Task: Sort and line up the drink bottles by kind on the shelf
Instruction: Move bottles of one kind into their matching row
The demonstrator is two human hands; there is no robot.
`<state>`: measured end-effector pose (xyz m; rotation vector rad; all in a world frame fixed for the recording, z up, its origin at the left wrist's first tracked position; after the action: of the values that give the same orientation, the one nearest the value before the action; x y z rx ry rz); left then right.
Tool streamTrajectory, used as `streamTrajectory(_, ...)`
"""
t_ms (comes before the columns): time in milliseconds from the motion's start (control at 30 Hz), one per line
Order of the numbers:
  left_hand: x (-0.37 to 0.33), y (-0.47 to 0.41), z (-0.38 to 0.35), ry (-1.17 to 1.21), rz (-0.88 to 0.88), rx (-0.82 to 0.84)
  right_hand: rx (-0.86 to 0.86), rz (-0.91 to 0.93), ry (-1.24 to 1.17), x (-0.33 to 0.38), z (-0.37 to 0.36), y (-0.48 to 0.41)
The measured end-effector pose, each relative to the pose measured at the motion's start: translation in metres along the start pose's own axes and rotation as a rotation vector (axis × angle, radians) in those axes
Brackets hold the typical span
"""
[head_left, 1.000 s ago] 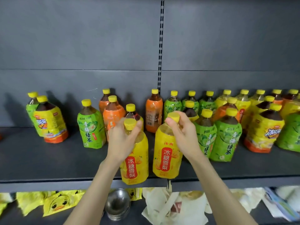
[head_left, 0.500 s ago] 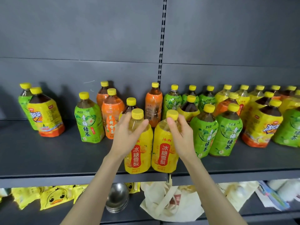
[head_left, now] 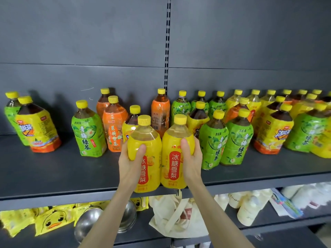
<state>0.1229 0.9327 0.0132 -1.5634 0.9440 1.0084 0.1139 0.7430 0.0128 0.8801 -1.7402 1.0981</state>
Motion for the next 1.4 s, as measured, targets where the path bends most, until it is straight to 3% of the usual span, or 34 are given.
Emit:
streamTrajectory(367, -0.053, 0.032, -0.077, -0.045, -0.092, 0.042, -0.094, 0.07, -0.02, 0.066, 0.087, 0.002)
streamTrajectory(867, -0.011, 0.168, -0.321, 0.043, 0.057, 0.064, -0.209, 0.075, 0.133, 0.112, 0.369, 0.004)
streamTrajectory(1167, 0.003, 0.149, -0.405, -0.024, 0.025, 0.023, -0.229, 0.047, 0.174, 0.101, 0.429, -0.056)
streamTrajectory(1400, 0.042, 0.109, -0.445, -0.038, 0.028, -0.106, -0.243, 0.066, 0.203, 0.073, 0.452, -0.127)
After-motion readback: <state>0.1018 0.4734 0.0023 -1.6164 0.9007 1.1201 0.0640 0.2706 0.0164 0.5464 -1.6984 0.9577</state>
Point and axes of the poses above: each hand's wrist, its own y-axis away from the middle knuckle, its own z-axis out of the back of the hand, x = y × z, the point moved 7 cm from there along -y, towards the middle knuckle
